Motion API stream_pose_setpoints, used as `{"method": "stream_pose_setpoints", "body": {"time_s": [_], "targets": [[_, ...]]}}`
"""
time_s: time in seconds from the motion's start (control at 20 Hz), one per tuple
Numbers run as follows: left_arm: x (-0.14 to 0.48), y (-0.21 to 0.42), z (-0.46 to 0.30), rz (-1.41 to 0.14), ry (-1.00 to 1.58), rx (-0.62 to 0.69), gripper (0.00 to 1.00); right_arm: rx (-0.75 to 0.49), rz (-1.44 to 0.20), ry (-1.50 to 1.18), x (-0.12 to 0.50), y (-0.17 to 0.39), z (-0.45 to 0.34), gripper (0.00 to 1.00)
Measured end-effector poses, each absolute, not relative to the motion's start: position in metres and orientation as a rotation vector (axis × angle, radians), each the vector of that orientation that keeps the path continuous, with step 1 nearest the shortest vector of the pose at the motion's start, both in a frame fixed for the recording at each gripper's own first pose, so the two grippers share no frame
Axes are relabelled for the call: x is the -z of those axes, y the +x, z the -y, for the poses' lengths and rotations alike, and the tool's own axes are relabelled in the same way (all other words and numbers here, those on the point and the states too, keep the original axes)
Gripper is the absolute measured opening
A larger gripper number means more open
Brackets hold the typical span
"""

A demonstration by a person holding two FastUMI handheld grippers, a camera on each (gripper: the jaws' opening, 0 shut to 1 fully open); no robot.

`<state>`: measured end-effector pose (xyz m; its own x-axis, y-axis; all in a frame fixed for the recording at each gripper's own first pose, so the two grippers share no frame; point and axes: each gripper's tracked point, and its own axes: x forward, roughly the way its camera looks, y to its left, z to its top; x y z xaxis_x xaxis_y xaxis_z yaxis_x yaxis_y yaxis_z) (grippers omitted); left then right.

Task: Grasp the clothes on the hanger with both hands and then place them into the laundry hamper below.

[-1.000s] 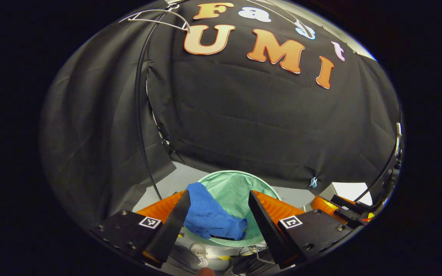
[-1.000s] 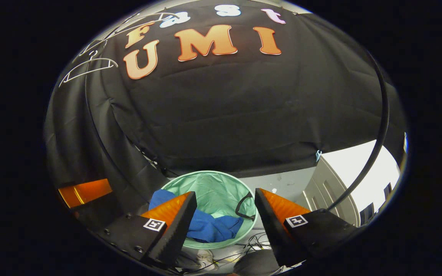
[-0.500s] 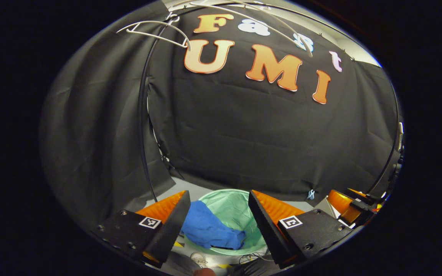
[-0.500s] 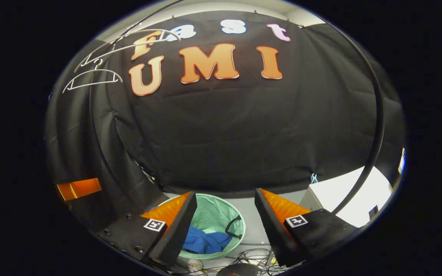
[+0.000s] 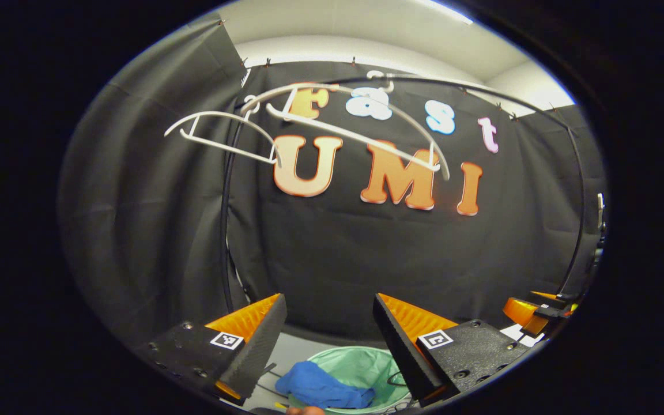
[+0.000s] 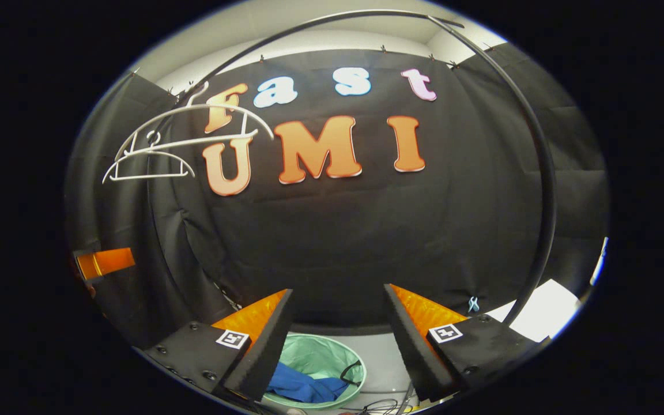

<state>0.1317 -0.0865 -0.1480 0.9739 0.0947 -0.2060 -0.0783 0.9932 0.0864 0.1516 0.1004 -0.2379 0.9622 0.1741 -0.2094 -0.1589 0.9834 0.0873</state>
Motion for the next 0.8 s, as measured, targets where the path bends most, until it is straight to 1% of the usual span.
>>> {"method": "stream_pose_setpoints", "body": {"time_s": [0.25, 0.4, 0.5, 0.55, 0.6, 0.65, 0.7, 0.8], "targets": [[0.064, 0.138, 0.074, -0.063, 0.113, -0.115, 0.92, -0.125, -0.119, 0.043, 0.161, 0.160, -0.052, 0.98], [0.035, 0.138, 0.064, -0.028, 0.170, -0.141, 0.92, -0.077, -0.080, 0.031, 0.131, 0.159, -0.022, 0.93], [0.027, 0.142, 0.060, -0.026, 0.175, -0.149, 0.92, -0.076, -0.070, 0.047, 0.121, 0.152, -0.013, 0.90], [0.027, 0.140, 0.063, -0.027, 0.169, -0.139, 0.94, -0.083, -0.067, 0.060, 0.119, 0.150, -0.012, 0.89], [0.030, 0.139, 0.064, -0.028, 0.166, -0.132, 0.92, -0.086, -0.066, 0.066, 0.118, 0.147, -0.007, 0.93], [0.031, 0.139, 0.064, -0.029, 0.163, -0.128, 0.92, -0.084, -0.065, 0.066, 0.120, 0.147, -0.006, 0.98], [0.034, 0.138, 0.065, -0.036, 0.157, -0.124, 0.92, -0.083, -0.066, 0.062, 0.122, 0.146, -0.002, 0.89], [0.041, 0.140, 0.064, -0.056, 0.134, -0.118, 0.92, -0.093, -0.074, 0.066, 0.124, 0.147, -0.006, 0.89]]}}
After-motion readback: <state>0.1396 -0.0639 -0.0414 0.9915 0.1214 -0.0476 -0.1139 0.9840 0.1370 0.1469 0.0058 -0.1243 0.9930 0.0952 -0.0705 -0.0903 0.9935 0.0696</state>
